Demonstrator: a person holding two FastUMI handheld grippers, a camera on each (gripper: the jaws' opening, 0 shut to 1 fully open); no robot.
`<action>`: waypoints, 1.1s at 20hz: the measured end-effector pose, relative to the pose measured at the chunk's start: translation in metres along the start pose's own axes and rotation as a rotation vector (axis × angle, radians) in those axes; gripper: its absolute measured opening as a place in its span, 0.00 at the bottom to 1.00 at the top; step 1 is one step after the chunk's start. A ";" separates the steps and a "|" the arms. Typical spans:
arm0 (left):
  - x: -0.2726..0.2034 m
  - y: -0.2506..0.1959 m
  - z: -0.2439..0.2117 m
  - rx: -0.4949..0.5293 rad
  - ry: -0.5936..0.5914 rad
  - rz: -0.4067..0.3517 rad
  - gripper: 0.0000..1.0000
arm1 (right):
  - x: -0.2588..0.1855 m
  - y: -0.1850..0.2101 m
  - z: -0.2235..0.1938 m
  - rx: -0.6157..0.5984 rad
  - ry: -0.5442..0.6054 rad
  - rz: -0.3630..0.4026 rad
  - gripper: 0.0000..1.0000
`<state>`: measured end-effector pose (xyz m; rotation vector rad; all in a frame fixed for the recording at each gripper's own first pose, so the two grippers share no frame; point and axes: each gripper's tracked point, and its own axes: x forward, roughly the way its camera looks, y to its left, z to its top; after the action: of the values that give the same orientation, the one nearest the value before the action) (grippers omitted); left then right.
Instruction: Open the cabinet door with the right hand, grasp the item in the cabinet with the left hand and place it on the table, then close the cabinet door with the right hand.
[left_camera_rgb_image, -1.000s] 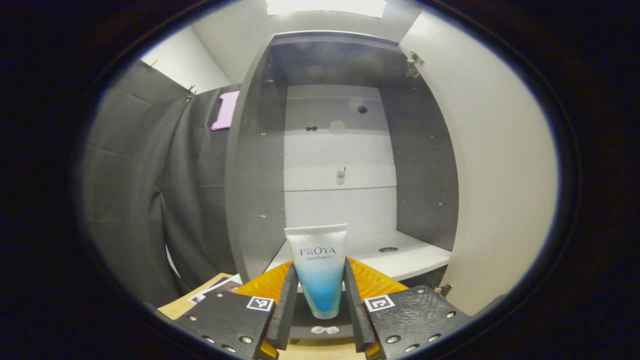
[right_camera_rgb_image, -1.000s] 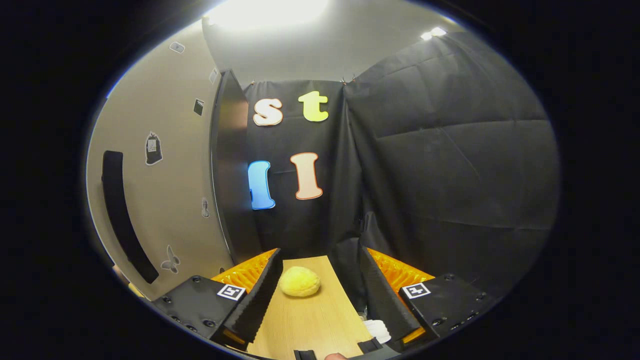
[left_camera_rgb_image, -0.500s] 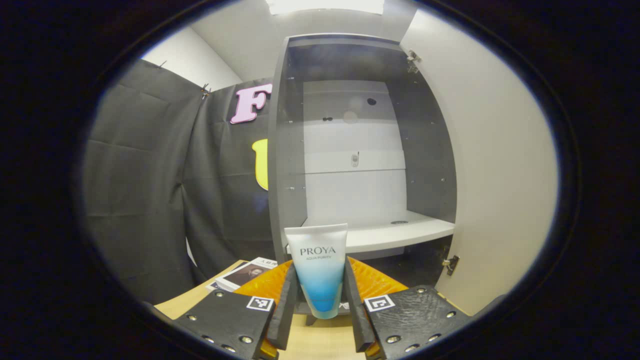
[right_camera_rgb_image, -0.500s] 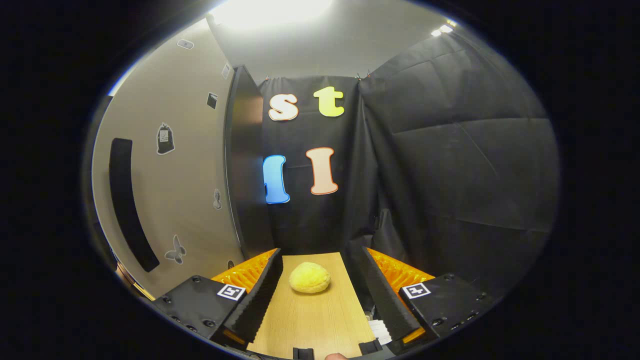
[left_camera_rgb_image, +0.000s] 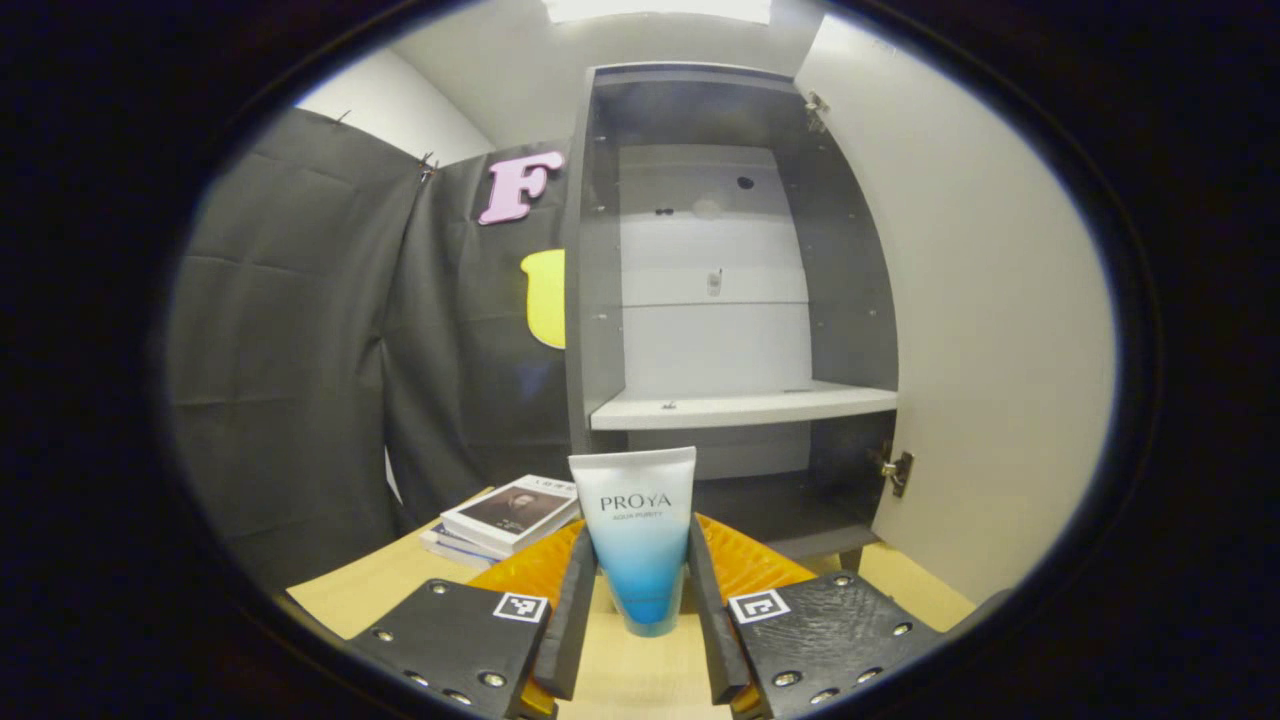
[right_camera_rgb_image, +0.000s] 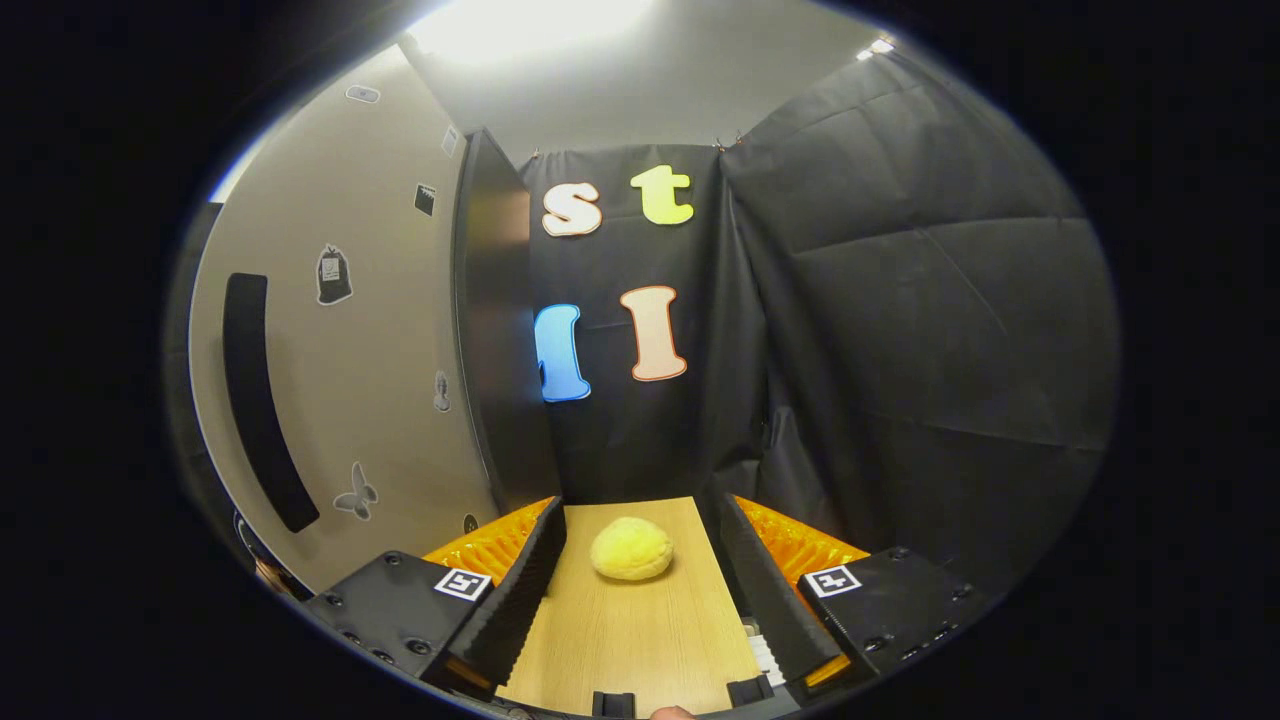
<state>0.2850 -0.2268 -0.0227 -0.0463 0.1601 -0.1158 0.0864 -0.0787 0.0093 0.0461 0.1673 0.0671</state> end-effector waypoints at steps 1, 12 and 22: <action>0.000 0.000 -0.001 -0.007 0.003 0.001 0.51 | 0.000 0.000 -0.001 -0.008 -0.001 -0.004 0.98; -0.002 0.006 -0.013 -0.006 0.068 0.018 0.51 | 0.012 0.006 -0.019 -0.013 0.042 -0.003 0.98; -0.005 0.018 -0.053 -0.012 0.134 0.058 0.51 | 0.012 0.015 -0.028 -0.083 0.082 0.006 0.98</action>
<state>0.2737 -0.2102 -0.0750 -0.0460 0.2956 -0.0600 0.0925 -0.0614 -0.0196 -0.0393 0.2458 0.0823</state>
